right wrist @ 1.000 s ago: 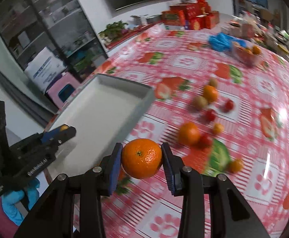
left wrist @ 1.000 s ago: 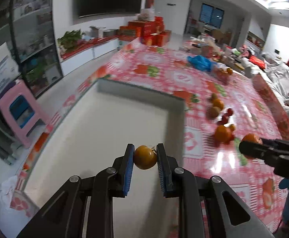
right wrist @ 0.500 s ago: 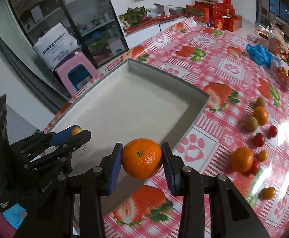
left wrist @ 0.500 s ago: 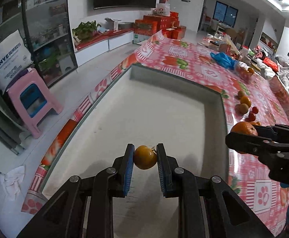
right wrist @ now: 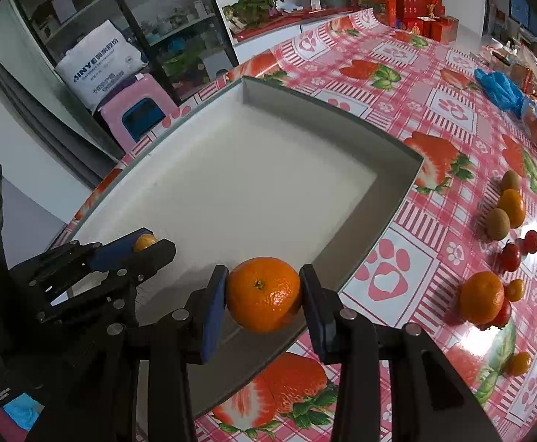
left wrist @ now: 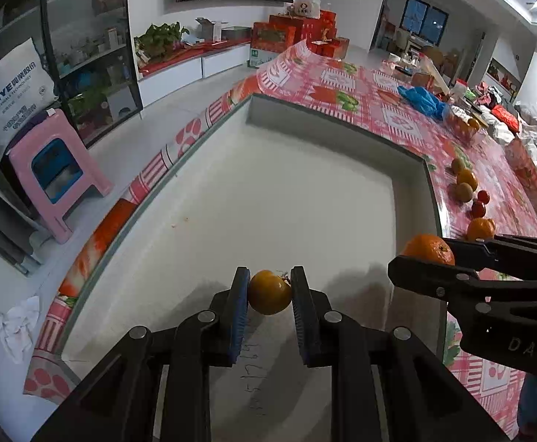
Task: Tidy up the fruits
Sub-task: 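Carry both held fruits over the white tray with both grippers, then open both grippers to drop the tomato and tangerine into the tray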
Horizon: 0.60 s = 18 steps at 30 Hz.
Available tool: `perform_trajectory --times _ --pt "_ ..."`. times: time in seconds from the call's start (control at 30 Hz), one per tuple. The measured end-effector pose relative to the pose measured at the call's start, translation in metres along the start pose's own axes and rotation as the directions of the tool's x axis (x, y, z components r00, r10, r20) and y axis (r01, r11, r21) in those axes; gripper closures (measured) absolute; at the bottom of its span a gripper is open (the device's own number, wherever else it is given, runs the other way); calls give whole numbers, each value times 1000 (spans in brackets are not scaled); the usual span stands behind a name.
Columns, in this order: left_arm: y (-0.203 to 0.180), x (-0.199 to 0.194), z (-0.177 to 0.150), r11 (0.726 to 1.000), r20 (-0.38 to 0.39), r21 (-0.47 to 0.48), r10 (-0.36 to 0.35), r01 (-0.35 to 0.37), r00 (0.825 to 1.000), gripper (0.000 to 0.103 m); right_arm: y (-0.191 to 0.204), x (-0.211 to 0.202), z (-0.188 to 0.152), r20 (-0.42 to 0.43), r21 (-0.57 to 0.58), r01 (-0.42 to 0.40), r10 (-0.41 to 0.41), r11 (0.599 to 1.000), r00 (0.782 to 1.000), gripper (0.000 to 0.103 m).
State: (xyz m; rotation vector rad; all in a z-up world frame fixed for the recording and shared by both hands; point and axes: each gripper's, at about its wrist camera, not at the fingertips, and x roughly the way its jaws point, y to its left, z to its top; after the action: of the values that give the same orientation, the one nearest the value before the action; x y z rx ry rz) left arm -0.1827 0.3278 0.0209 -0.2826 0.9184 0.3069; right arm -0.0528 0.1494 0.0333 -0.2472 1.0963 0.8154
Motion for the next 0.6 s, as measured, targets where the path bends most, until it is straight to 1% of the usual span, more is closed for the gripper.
perform_trajectory --times 0.13,0.17,0.2,0.23,0.3,0.33,0.37,0.4,0.43,0.47,0.53,0.57,0.6 --pt "-1 2 -4 1000 -7 0 6 -6 1000 79 2 1 -1 -5 -11 7 -7 1000 1000 59" --pt "-1 2 -4 1000 -8 -1 4 -4 1000 79 2 0 -1 -4 -12 4 -4 1000 1000 56" --pt "-2 2 -4 1000 -11 -2 4 -4 1000 79 2 -1 -1 -1 -14 0 0 1000 1000 48" --pt "-3 3 -5 1000 -18 -1 5 -5 1000 79 3 -3 0 4 -17 -2 2 1000 1000 44" --pt "-4 4 -7 1000 -23 6 4 -4 1000 77 5 -7 1 16 -28 1 -1 1000 1000 32" --pt "-5 4 -7 1000 -23 10 6 -6 1000 54 5 -9 1 22 -32 5 -5 999 1000 30" --pt "-6 3 -8 1000 -17 7 24 -24 1000 15 5 -11 1 29 -34 3 -2 999 1000 25" --pt "-5 -2 -9 999 14 -4 46 -46 999 3 4 -13 1 32 -32 1 0 999 999 22" --pt "-4 -8 -10 998 57 -14 61 -60 997 1 3 -15 1 38 -28 0 1 1000 999 22" --pt "-5 -15 -10 999 92 -15 53 -52 994 1 1 -17 0 41 -21 3 -2 1000 999 22" --pt "-7 -17 -8 999 75 1 34 -35 997 1 -4 -20 0 44 -3 15 -14 1000 999 17" --pt "-8 -17 -6 999 65 8 39 -39 997 1 -8 -23 0 49 13 20 -21 1000 999 13" --pt "-9 -17 -6 999 62 14 43 -43 997 1 -12 -25 -1 54 27 22 -23 999 998 12"
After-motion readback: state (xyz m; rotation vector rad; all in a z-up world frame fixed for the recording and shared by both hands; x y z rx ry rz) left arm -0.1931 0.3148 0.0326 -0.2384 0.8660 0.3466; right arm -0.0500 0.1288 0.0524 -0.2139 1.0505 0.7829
